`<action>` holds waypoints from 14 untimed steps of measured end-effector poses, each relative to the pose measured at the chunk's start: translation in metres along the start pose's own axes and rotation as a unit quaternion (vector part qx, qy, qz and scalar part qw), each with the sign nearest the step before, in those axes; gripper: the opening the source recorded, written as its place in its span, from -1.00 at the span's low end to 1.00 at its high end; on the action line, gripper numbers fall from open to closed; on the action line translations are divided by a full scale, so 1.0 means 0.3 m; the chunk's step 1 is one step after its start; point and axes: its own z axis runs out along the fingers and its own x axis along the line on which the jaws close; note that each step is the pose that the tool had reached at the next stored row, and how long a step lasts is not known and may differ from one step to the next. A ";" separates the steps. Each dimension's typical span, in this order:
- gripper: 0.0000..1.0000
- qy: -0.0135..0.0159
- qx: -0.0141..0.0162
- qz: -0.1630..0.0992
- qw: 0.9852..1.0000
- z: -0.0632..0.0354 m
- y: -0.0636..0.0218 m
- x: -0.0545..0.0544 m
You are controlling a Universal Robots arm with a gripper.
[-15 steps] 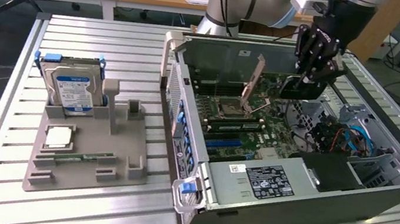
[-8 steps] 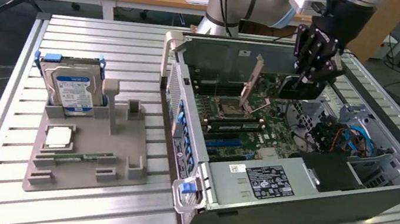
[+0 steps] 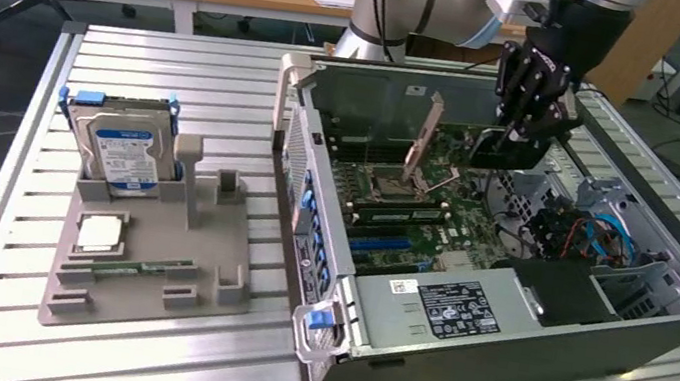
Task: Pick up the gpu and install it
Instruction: 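Insert the gpu into the slot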
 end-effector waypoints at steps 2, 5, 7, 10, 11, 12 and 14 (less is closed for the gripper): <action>-0.46 0.000 0.000 0.000 1.000 0.001 0.000 0.000; -0.46 0.000 0.000 0.000 1.000 0.010 0.000 0.000; -0.46 0.000 0.000 0.000 1.000 0.018 0.002 0.000; -0.46 0.000 0.000 0.000 1.000 0.032 0.004 0.000; -0.46 0.000 0.000 0.000 1.000 0.035 0.004 0.000; -0.46 0.000 0.000 0.000 1.000 0.038 0.005 0.000; -0.46 0.000 0.000 0.000 1.000 0.042 0.007 0.000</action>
